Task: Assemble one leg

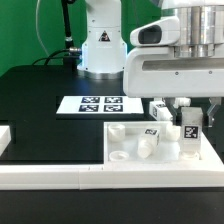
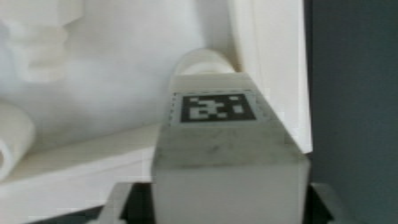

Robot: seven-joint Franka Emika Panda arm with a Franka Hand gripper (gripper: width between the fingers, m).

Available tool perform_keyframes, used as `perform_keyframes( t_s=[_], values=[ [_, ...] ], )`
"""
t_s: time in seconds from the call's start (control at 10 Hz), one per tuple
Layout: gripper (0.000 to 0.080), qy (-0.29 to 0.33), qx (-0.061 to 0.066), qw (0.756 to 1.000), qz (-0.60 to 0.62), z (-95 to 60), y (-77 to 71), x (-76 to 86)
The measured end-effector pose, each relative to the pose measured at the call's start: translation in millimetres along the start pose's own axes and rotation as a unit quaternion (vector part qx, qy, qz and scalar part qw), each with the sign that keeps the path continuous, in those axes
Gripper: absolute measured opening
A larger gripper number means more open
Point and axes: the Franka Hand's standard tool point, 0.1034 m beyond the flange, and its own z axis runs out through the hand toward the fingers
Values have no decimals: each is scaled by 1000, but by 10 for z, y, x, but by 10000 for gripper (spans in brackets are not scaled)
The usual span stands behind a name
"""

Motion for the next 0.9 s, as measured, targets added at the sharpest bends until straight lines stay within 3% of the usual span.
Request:
perform_keyframes(
  t_s=[0.2,0.4,0.5,0.7,0.9],
  values=[
    [285,0,-1,998,70,4,19,3],
    [285,-1,-4,977,215,14,66,1],
    [285,-3,-4,958,286,17,83,-6],
    [285,-12,-7,887,461,20,103,-34],
    [287,-12,4,837,547,25,140,-61]
  ],
)
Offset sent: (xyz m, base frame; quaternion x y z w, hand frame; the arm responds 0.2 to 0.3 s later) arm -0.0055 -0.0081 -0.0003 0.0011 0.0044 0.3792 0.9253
